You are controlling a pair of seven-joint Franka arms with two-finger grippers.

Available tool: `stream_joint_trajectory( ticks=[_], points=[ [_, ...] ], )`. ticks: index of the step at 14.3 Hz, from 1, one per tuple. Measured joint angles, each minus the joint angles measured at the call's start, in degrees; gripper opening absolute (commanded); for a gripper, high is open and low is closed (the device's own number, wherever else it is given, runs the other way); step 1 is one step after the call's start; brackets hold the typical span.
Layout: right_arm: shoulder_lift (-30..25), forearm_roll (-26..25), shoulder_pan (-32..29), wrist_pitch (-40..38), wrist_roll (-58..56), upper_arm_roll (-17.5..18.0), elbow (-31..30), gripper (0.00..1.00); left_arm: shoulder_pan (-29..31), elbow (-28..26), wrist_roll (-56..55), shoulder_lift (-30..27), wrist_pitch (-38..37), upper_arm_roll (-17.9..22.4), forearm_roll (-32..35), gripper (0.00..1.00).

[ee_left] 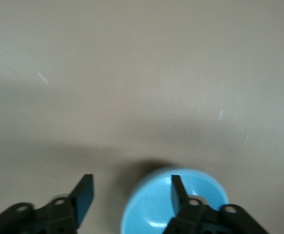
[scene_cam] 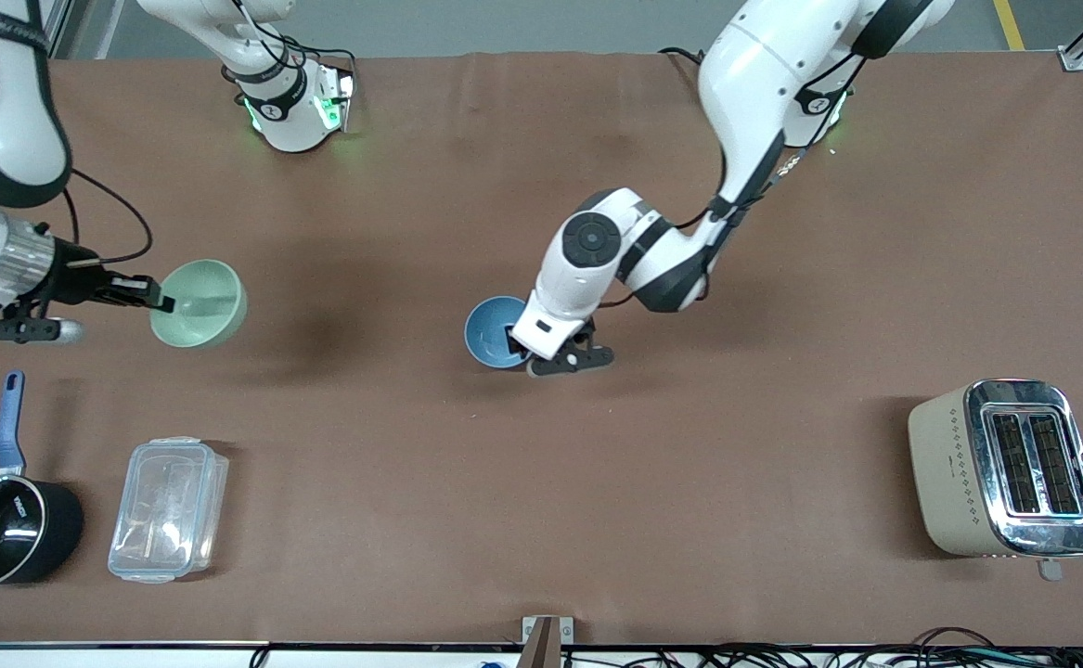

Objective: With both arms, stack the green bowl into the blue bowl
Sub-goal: 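Release the blue bowl with the left gripper while the right carries green over, then lower the green bowl into the blue bowl with the right gripper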

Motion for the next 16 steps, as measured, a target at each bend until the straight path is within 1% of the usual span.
stream_joint_trajectory(
  ticks=[1, 3, 5, 7, 9, 12, 16],
  points=[
    [-0.1, -0.1, 0.0, 0.2, 2.4, 2.0, 0.0, 0.03, 3.1, 0.7, 2.2, -2.5, -2.9, 0.0, 0.8, 1.0],
    [0.0, -0.1, 0.1, 2.4, 8.4, 6.8, -0.2, 0.02, 10.1, 1.3, 10.1, -8.4, -8.7, 0.0, 1.8, 1.0],
    [0.2, -0.2, 0.2, 6.4, 15.7, 12.7, -0.8, 0.02, 16.3, 1.4, 19.5, -13.4, -14.2, 0.1, 2.1, 1.0],
    [1.6, -0.2, 0.7, 11.3, 24.6, 19.0, -1.5, 0.02, 21.6, 1.5, 27.9, -17.3, -19.7, 0.1, 2.1, 1.0],
    [4.3, -0.3, 1.6, 15.9, 32.0, 23.8, -2.1, 0.02, 25.6, 1.5, 31.1, -20.7, -24.6, 0.1, 2.1, 1.0],
    [9.5, -2.1, 2.7, 21.3, 39.6, 27.6, -2.2, 0.02, 30.2, 1.5, 35.8, -25.9, -31.4, 0.0, 2.2, 1.0],
    [16.0, -8.4, 3.6, 26.3, 48.0, 32.1, -1.8, 0.03, 35.0, 1.0, 45.2, -31.8, -37.5, 0.0, 2.1, 1.0]
  ],
)
